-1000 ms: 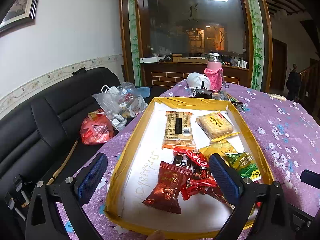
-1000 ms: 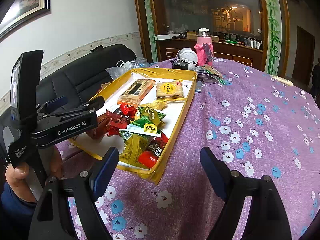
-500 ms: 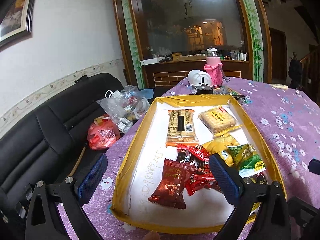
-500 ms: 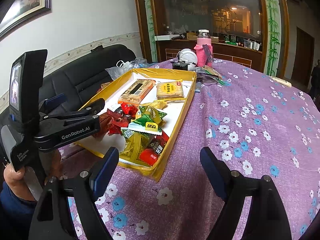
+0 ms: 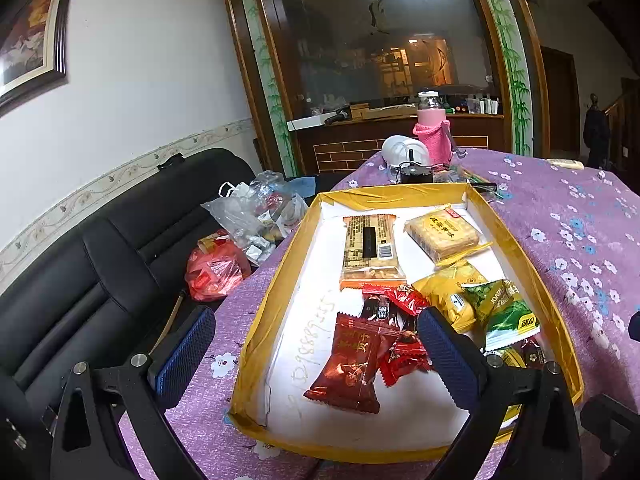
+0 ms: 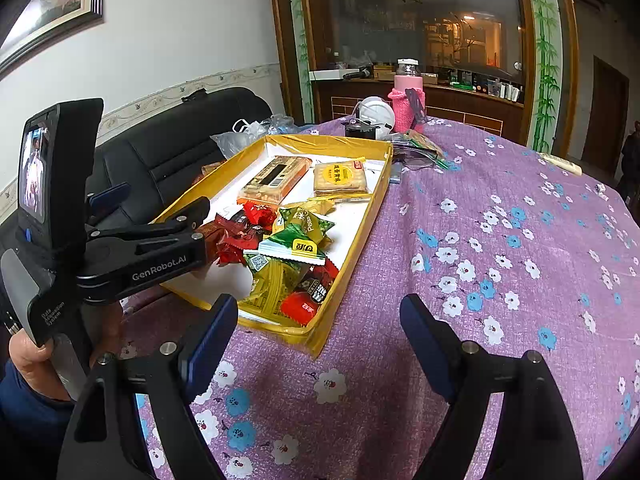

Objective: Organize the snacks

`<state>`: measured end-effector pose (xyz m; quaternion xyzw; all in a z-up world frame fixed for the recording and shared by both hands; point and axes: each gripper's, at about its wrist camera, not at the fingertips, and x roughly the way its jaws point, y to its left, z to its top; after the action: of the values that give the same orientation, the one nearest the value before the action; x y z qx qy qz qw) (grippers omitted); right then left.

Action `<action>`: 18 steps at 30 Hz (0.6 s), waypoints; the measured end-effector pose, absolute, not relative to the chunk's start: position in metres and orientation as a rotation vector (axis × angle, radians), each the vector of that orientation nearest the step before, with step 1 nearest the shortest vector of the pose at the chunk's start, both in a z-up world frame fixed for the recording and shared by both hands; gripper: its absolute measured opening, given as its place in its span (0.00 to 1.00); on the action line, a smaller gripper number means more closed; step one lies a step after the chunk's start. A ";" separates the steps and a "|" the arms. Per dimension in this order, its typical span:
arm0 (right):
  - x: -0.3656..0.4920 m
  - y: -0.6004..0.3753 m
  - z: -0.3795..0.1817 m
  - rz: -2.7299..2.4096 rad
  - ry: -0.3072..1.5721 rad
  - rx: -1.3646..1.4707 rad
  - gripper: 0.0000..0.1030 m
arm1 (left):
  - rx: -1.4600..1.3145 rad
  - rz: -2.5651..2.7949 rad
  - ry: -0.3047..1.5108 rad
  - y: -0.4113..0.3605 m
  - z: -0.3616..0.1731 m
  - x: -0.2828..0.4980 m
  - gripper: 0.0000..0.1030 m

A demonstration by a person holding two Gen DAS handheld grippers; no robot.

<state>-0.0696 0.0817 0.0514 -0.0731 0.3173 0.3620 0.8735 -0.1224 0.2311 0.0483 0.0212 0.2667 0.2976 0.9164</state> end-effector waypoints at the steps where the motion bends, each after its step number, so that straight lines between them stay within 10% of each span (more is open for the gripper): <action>1: -0.070 0.082 0.051 0.756 0.663 -0.154 0.80 | 0.044 0.613 0.550 0.231 0.048 -0.123 0.99; 18: -0.071 0.077 0.050 0.739 0.686 -0.156 0.80 | 0.049 0.611 0.560 0.230 0.045 -0.124 0.99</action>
<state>-0.0713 0.0771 0.0498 -0.0745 0.3285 0.3538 0.8725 -0.1236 0.2304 0.0453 0.0239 0.2720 0.2966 0.9151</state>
